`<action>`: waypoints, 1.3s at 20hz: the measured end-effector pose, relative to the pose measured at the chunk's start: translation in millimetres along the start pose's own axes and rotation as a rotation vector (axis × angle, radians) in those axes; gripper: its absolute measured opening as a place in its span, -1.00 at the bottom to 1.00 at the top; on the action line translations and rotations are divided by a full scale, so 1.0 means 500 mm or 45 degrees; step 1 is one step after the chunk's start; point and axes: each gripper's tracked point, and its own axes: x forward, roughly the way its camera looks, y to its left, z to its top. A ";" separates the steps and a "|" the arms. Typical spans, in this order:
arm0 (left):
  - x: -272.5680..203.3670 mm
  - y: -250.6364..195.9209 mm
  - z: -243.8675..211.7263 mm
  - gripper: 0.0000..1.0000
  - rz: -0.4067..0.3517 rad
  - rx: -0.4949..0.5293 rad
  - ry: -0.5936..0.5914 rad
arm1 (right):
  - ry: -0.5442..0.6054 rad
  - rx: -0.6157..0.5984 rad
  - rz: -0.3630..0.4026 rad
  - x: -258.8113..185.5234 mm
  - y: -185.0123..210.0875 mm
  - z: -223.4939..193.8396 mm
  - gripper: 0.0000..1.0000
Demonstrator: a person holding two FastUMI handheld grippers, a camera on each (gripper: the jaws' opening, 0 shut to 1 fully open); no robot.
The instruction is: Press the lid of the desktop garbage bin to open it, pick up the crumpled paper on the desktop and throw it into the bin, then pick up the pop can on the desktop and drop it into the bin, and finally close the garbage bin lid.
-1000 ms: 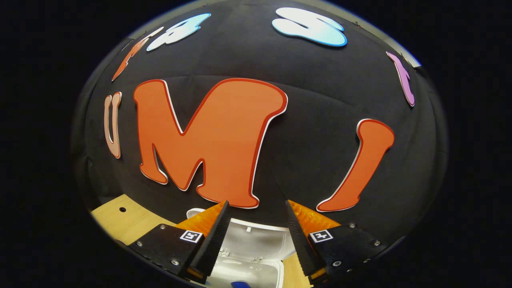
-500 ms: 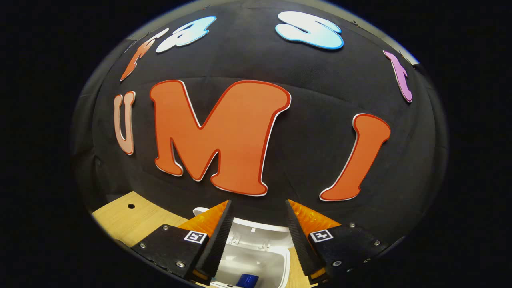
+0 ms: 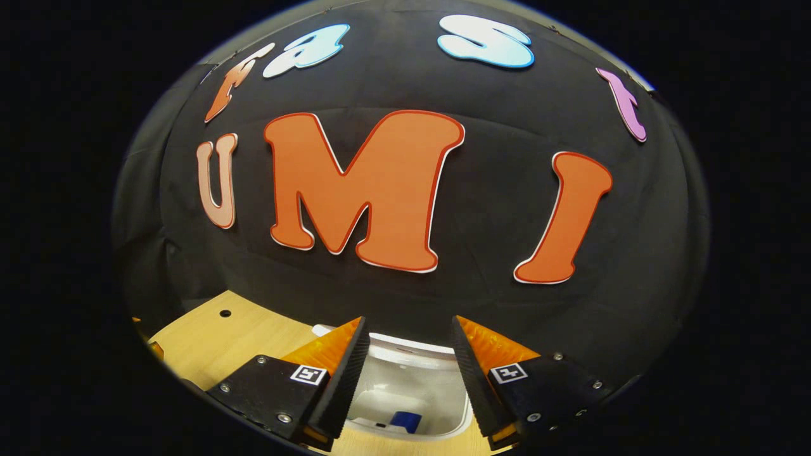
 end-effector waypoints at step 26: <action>-0.023 -0.054 -0.037 0.99 -0.059 0.067 0.063 | 0.320 0.134 0.028 -0.059 0.058 -0.262 0.43</action>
